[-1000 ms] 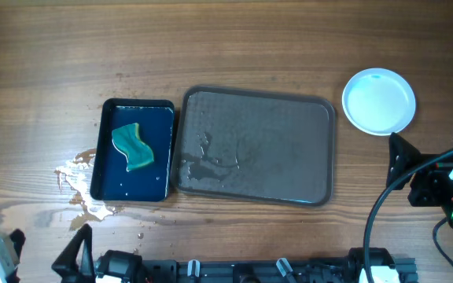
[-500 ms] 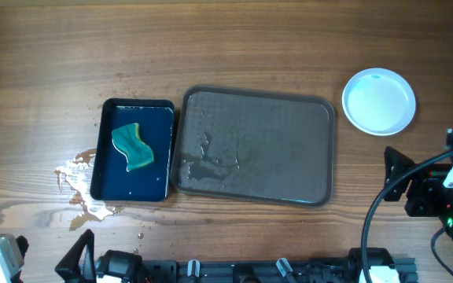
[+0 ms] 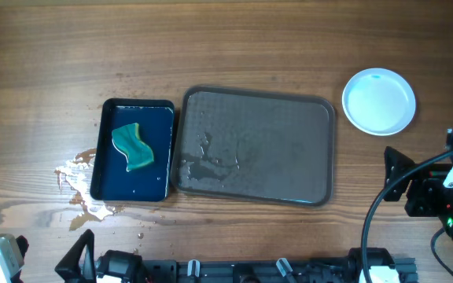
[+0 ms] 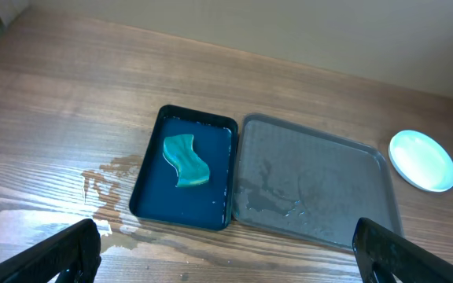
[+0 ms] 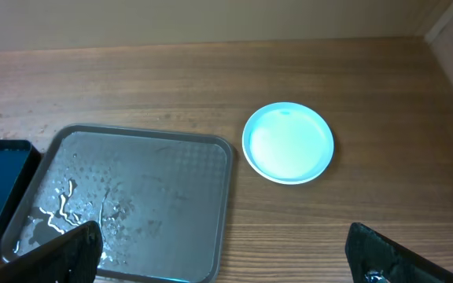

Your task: Clean dirty plates on tray and stack at the side

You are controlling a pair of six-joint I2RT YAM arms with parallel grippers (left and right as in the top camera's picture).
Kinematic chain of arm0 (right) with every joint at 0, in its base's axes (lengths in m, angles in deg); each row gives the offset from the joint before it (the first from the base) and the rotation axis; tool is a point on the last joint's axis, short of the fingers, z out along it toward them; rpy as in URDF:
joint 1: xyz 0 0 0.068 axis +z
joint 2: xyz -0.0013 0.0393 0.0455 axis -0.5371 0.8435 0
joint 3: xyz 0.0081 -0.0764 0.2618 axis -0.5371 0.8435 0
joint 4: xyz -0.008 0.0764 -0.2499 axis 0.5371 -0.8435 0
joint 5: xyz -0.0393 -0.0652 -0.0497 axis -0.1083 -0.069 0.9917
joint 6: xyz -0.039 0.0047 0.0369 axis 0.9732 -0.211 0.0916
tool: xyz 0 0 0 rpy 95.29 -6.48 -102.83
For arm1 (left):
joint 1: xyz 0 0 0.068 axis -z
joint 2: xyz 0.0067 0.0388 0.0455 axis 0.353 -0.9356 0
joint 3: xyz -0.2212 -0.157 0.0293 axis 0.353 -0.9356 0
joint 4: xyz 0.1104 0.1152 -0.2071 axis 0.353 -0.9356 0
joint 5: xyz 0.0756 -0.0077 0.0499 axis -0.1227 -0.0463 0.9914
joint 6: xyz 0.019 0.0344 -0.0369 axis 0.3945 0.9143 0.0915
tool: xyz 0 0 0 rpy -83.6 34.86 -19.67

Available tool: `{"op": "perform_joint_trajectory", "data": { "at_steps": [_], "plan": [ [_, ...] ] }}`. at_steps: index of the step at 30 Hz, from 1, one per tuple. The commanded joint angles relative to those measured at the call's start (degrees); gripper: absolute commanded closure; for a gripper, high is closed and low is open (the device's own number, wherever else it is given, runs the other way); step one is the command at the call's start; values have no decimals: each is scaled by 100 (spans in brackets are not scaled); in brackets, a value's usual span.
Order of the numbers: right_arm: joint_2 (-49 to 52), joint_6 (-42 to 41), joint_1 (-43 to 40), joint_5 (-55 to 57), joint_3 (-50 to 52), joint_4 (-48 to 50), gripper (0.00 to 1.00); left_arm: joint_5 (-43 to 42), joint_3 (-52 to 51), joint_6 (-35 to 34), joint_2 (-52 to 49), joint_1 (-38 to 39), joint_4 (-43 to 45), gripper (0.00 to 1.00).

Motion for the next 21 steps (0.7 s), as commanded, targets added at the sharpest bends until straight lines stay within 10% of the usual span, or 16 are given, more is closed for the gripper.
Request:
{"op": "perform_joint_trajectory", "data": {
  "at_steps": [1,7,13,21],
  "plan": [
    [7,-79,22,79,-31,-7,0,-4,-15,-203,9,39,83,0],
    [7,-79,22,79,-31,-7,0,-258,-1394,-286,450,-72,2990,0],
    [7,-79,22,79,-31,-7,0,-1657,-5622,-291,2385,-1091,6688,0],
    [7,-81,22,79,-31,-7,0,-2057,-8190,-404,3477,-1281,8988,0]
  ]
}}
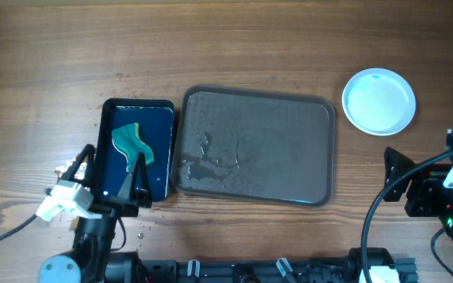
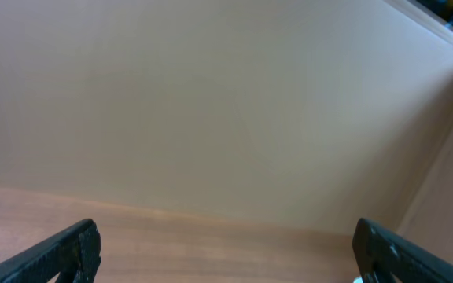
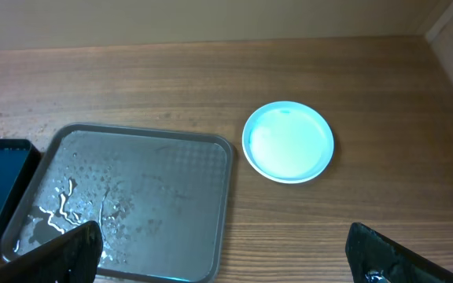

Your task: Clean dirty plates on tray and stack at the side

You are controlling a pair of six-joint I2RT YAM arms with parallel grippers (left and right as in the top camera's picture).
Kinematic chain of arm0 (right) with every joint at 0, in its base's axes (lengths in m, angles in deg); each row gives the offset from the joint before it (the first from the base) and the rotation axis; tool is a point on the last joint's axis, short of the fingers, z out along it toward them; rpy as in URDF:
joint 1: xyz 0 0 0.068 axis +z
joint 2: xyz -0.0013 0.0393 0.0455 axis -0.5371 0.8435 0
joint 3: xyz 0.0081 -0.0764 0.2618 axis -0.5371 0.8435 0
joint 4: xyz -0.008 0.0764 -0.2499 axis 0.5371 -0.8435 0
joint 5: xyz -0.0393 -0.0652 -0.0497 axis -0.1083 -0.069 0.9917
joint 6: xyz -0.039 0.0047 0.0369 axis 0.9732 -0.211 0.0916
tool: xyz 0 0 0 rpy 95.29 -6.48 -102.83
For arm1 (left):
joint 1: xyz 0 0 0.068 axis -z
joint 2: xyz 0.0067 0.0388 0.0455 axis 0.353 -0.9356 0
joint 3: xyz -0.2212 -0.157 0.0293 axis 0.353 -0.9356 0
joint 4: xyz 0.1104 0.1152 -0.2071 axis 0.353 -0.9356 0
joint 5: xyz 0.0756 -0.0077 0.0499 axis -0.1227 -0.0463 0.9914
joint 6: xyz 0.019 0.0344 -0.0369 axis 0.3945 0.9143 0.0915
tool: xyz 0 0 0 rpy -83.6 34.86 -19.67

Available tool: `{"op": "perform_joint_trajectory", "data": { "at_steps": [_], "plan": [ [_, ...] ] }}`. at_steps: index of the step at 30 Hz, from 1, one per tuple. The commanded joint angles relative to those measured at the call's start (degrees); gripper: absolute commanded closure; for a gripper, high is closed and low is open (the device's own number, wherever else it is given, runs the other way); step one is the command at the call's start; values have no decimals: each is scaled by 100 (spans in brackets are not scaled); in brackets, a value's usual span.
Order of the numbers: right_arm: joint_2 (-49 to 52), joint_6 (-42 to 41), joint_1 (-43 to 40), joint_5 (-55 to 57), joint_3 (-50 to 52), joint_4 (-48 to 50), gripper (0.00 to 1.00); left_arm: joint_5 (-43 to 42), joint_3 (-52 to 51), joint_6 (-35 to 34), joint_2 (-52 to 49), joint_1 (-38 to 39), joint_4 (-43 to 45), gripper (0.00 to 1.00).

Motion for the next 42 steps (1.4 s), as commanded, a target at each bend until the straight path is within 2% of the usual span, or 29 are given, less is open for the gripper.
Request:
{"op": "perform_joint_trajectory", "data": {
  "at_steps": [1,7,11,13,15,17,42],
  "plan": [
    [7,-81,24,79,-31,11,0,-157,-586,-105,140,-48,614,0],
    [7,-79,22,79,-31,11,0,-160,-1880,-291,140,-46,2651,0],
    [7,-79,24,79,-31,11,0,-160,-2343,-643,140,-46,2599,0],
    [7,-79,22,79,-31,11,0,-162,-2341,-730,142,-46,2221,0],
    [7,-79,22,79,-31,11,0,-166,-2341,-741,140,-46,1648,0],
    [7,-79,22,79,-31,11,0,-181,-2341,-1086,140,-46,643,0],
    [-116,-59,22,146,-28,155,0,-177,-2341,-1001,133,-42,675,0]
  ]
}}
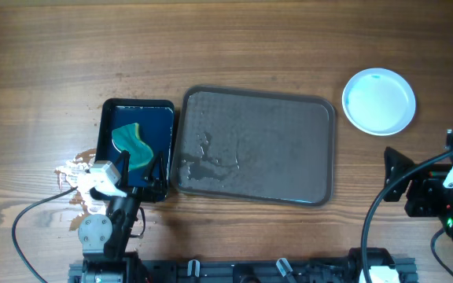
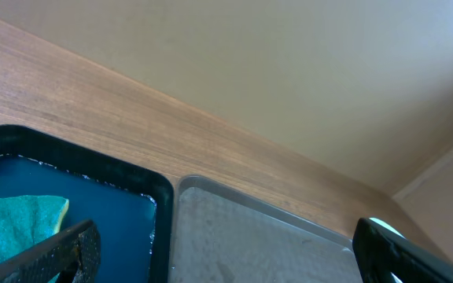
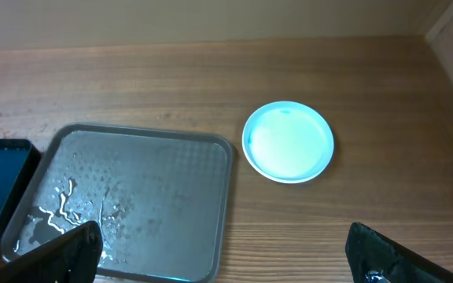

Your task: Clean dirty plates on tray and stack at the side

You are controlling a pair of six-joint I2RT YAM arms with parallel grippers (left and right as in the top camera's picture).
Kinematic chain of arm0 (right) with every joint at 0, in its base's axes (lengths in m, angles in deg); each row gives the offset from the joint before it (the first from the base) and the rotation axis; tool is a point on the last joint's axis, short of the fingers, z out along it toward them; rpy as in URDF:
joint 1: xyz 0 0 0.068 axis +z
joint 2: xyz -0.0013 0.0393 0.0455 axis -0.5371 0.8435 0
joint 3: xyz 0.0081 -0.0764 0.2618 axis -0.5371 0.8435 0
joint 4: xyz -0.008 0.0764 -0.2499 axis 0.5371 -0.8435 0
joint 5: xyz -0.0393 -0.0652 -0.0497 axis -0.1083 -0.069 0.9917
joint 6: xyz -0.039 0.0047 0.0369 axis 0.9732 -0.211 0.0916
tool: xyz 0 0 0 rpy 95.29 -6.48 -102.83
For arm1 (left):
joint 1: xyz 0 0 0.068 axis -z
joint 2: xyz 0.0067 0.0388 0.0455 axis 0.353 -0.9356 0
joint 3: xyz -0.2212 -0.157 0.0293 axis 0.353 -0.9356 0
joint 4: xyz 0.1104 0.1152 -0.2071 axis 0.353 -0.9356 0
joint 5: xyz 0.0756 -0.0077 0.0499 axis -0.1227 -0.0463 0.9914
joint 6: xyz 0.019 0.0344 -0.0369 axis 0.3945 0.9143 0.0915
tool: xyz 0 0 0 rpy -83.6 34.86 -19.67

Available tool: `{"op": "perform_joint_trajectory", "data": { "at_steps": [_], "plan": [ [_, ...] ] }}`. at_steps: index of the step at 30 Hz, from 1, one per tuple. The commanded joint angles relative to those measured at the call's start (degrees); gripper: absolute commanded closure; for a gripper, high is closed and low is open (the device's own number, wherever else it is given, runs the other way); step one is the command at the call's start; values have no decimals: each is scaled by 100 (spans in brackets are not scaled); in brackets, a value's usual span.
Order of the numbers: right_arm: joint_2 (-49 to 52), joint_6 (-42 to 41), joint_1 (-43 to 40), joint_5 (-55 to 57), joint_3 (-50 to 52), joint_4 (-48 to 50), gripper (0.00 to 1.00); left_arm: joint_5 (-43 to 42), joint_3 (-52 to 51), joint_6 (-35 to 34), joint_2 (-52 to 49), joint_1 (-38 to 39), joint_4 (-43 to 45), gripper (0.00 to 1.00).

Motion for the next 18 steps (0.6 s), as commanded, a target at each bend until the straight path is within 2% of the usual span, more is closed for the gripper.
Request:
{"op": "perform_joint_trajectory", "data": {
  "at_steps": [1,3,5,12,15,18],
  "plan": [
    [-284,-66,22,142,52,428,0,-26,-17,-50,52,-42,-37,0],
    [-767,-68,22,142,487,1054,0,-26,-17,-50,52,-42,-37,0],
    [-1508,-87,22,116,1370,1814,0,-26,-17,-50,52,-42,-37,0],
    [-4144,-861,17,-197,5370,4889,0,-26,-17,-50,52,-42,-35,0],
    [-4503,-905,17,-492,6470,5910,0,-26,-17,-50,52,-42,-37,0],
    [-4540,-1661,17,-529,7401,6926,0,-26,-17,-52,52,-42,-37,0]
  ]
}}
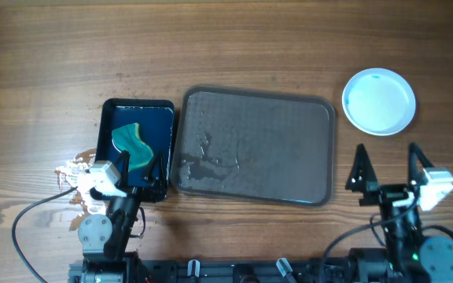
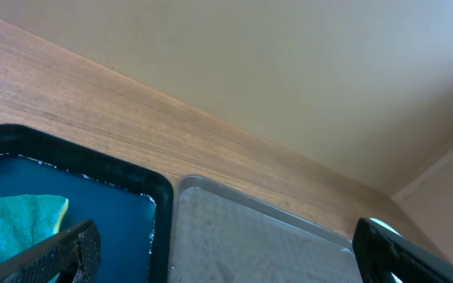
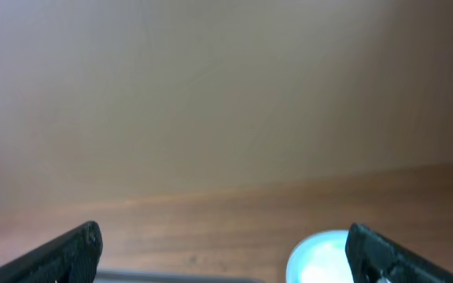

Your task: Clean dirty plates on tray and stack at the side

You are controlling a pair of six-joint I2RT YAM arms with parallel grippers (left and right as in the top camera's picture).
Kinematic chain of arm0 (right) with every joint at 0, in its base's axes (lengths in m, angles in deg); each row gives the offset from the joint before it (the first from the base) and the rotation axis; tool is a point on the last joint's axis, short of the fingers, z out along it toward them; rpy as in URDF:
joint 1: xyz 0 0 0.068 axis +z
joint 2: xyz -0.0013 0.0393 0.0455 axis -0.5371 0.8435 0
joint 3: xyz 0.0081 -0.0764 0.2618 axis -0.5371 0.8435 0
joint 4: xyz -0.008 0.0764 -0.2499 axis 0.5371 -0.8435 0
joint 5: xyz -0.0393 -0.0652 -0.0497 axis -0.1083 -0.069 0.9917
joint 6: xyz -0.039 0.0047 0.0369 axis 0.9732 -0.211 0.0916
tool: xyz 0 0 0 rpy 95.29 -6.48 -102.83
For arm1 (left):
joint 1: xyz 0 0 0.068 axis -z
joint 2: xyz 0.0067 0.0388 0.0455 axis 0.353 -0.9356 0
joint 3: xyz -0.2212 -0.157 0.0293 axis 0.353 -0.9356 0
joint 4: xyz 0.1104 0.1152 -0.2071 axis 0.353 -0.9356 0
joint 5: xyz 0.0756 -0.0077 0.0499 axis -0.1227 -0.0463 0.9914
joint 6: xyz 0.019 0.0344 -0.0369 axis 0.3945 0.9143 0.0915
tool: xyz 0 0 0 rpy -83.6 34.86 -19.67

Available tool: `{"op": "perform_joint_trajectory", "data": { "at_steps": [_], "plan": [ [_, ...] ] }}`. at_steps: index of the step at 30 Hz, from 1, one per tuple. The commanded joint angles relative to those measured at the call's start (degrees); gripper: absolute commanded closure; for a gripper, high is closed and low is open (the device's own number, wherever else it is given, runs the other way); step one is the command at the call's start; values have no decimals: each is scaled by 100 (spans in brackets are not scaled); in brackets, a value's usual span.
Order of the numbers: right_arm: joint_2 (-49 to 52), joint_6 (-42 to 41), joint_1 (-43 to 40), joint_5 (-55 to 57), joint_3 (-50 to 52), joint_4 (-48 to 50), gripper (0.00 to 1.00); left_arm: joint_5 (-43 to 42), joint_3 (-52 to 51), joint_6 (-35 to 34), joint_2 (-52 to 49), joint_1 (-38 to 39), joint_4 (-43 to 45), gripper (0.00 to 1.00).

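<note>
The grey tray (image 1: 254,145) lies mid-table, wet, with no plate on it. One white plate (image 1: 379,101) sits on the table to its right at the back. A blue basin (image 1: 163,149) left of the tray holds a teal sponge (image 1: 132,144). My left gripper (image 1: 138,169) is open at the basin's front edge; the left wrist view shows it (image 2: 226,251) spanning basin (image 2: 93,204), sponge (image 2: 14,224) and tray (image 2: 250,236). My right gripper (image 1: 388,169) is open in front of the plate (image 3: 321,259), and in its own view (image 3: 226,251) it is empty.
Spilled water (image 1: 77,181) lies on the wood left of the basin's front corner. A wet patch (image 1: 203,161) covers the tray's left side. A plain wall (image 3: 226,94) stands behind the table. Both arm bases and their cables sit along the front edge.
My right arm has moved from the table's right edge to the front right, and its camera now looks level at the wall and plate instead of down. The left gripper has not moved.
First both arms were drawn back, the left at the front left corner, each wrist looking down on the tray. Then my left gripper stood open over the basin's front, and later lower at its front edge. Now the right gripper stands open before the plate.
</note>
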Motion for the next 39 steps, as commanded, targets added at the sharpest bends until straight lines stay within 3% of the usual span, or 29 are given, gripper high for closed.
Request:
{"op": "perform_joint_trajectory", "data": {
  "at_steps": [1,4,10,13,16,20,39],
  "plan": [
    [-111,-881,17,-181,761,756,0,-26,-15,-33,50,-42,-35,0],
    [-313,-857,11,-221,1355,1637,0,-26,-17,-33,50,-42,-35,0],
    [-315,-857,0,-221,1843,2229,0,-26,-17,-33,50,-42,-35,0],
    [-315,-881,0,-227,2337,2997,0,-26,-17,-33,50,-42,-35,0],
    [-315,-828,0,-221,2337,2817,0,-26,-17,-33,50,-42,-35,0],
    [-315,-859,0,-273,2337,1591,0,-26,-15,-33,50,-42,-35,0],
    [-313,-728,0,-308,2337,1611,0,-26,-17,-33,50,-42,-35,0]
  ]
}}
